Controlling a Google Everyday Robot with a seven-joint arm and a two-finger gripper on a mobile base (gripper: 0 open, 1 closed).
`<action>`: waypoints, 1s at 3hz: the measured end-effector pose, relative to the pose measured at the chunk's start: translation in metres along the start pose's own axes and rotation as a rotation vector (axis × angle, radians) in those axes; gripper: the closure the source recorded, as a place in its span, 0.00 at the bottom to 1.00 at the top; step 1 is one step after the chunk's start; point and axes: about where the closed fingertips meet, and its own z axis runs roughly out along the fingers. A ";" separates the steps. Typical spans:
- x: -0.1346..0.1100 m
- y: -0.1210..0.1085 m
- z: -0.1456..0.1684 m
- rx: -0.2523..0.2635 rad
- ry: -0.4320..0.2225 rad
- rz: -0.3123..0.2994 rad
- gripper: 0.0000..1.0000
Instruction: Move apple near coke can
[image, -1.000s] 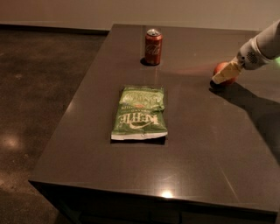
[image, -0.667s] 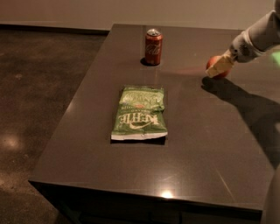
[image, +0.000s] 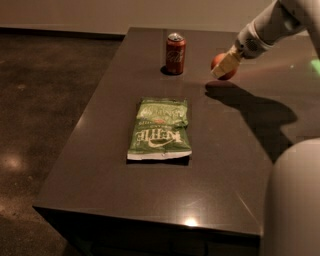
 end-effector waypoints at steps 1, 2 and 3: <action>-0.028 0.009 0.022 -0.038 -0.001 -0.045 1.00; -0.052 0.019 0.041 -0.074 -0.009 -0.084 1.00; -0.064 0.025 0.057 -0.101 -0.004 -0.109 1.00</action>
Offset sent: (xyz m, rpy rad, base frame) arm 0.0424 0.0903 0.0054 0.0103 0.0075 0.1701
